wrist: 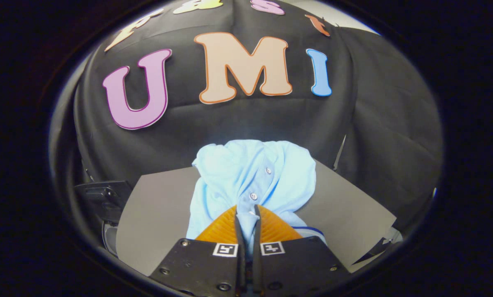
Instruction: Put the clothes into the washing machine and then close the washing machine lid.
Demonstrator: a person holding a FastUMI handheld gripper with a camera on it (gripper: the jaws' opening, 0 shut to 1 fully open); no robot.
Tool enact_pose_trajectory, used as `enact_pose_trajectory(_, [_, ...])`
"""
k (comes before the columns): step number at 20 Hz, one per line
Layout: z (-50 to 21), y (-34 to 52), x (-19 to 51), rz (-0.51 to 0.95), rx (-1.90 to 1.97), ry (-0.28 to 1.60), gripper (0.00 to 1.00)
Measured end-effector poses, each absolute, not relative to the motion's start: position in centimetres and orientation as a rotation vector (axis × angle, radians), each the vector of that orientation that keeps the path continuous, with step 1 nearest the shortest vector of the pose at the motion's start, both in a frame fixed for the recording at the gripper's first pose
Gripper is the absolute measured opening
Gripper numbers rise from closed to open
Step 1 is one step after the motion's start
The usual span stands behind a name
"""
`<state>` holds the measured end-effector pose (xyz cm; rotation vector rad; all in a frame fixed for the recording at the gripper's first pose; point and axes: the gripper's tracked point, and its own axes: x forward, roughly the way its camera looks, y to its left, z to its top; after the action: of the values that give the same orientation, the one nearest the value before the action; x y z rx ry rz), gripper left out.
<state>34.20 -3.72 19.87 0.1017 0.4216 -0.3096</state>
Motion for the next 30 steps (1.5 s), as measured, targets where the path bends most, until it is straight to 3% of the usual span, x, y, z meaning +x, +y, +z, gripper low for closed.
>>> enact_pose_trajectory(6, [19.6,5.2,34.7,-0.146,0.099,0.419,0.03])
enact_pose_trajectory(15, [18.1,25.9,36.2,0.209,0.170,0.418,0.03])
enact_pose_trajectory(27, [10.4,36.5,38.9,0.327,0.051,0.443,0.03])
enact_pose_trajectory(30, [9.1,39.8,37.4,0.422,0.122,0.495,0.02])
